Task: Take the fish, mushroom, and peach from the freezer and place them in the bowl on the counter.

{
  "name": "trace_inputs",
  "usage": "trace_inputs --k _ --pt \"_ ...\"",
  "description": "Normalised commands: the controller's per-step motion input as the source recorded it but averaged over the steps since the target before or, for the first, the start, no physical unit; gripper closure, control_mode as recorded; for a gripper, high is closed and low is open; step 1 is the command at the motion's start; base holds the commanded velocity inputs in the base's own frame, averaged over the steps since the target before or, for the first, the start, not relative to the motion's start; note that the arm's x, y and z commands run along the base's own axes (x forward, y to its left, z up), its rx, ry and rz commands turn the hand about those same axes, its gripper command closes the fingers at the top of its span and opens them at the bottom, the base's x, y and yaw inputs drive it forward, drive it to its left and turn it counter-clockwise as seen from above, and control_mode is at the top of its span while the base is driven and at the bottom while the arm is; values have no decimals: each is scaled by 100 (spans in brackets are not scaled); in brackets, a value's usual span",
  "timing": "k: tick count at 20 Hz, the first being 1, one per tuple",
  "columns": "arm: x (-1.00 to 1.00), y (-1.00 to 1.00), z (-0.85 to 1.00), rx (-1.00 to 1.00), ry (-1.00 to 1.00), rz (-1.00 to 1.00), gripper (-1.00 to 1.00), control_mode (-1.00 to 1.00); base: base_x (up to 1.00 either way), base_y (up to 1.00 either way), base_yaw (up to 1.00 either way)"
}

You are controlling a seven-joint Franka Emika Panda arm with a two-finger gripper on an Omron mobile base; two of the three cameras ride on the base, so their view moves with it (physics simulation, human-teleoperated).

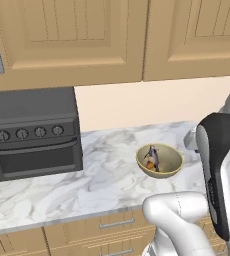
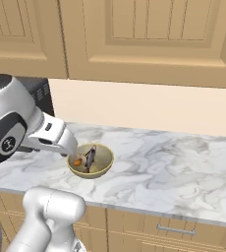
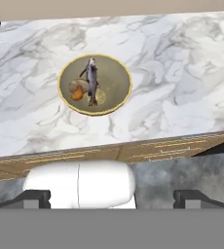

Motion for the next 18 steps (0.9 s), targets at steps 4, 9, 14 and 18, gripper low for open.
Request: trace_inputs --k 4,9,14,18 --pt "-3 1 0 0 4 1 -100 100 -11 2 1" --pt "0 0 0 0 0 0 -100 100 -100 37 5" --pt "0 0 0 0 0 0 -100 100 -93 87 52" --pt "0 0 0 0 0 0 -100 100 -40 74 93"
